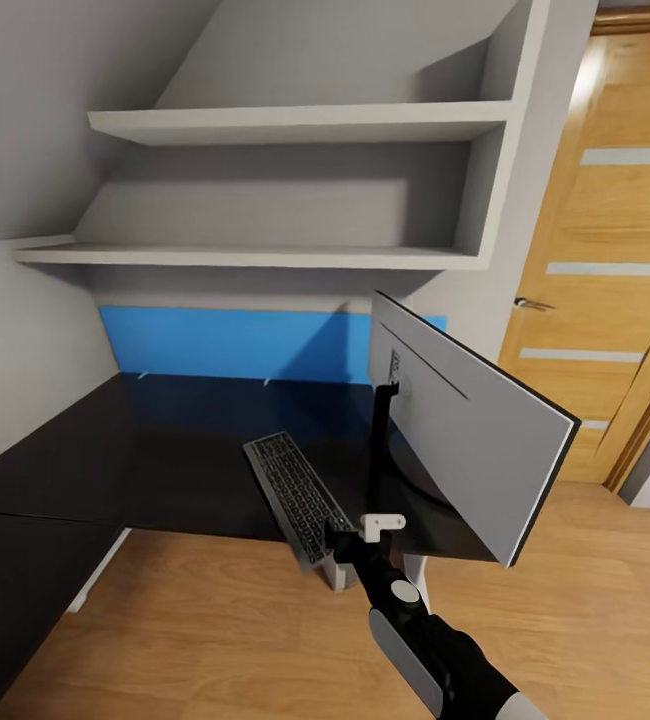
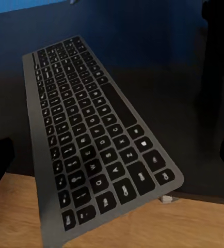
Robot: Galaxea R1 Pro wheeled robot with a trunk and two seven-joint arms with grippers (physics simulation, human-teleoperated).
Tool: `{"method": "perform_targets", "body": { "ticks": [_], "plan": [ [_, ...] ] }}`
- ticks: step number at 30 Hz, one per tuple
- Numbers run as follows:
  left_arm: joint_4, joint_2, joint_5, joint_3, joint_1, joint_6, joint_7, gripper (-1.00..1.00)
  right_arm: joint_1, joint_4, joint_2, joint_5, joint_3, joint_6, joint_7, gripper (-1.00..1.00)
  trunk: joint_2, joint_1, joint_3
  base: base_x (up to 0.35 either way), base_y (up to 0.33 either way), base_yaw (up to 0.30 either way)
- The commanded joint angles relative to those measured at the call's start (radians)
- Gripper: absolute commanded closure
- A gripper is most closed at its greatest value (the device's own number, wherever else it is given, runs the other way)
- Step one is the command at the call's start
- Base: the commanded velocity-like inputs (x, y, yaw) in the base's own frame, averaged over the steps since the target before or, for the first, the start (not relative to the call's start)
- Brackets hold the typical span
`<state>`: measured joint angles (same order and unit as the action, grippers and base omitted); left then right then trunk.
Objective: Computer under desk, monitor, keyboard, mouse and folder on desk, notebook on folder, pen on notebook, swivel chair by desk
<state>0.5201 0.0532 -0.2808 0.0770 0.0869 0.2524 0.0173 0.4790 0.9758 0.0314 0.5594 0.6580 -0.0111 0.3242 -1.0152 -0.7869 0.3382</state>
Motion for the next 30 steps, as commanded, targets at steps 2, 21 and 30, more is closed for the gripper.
{"method": "perform_targets", "body": {
  "ticks": [2,21,30],
  "plan": [
    [0.0,0.001,-0.006,0.001,0.001,0.002,0.0,-1.0,0.001,0.001,-0.001,0.006,0.003,-0.001,0.007,-1.0,-0.001,0.0,0.001,0.141,0.0,0.0],
    [0.0,0.001,-0.006,0.001,0.001,0.002,0.0,-1.0,0.001,-0.003,0.002,0.005,0.005,-0.001,0.007,-1.0,-0.001,0.0,0.001,0.023,0.0,0.0],
    [0.0,0.001,-0.006,0.001,0.001,0.002,0.0,-1.0,0.001,-0.004,0.002,0.005,0.005,-0.001,0.007,-1.0,-0.001,0.0,0.001,0.229,0.0,0.0]
  ]
}}
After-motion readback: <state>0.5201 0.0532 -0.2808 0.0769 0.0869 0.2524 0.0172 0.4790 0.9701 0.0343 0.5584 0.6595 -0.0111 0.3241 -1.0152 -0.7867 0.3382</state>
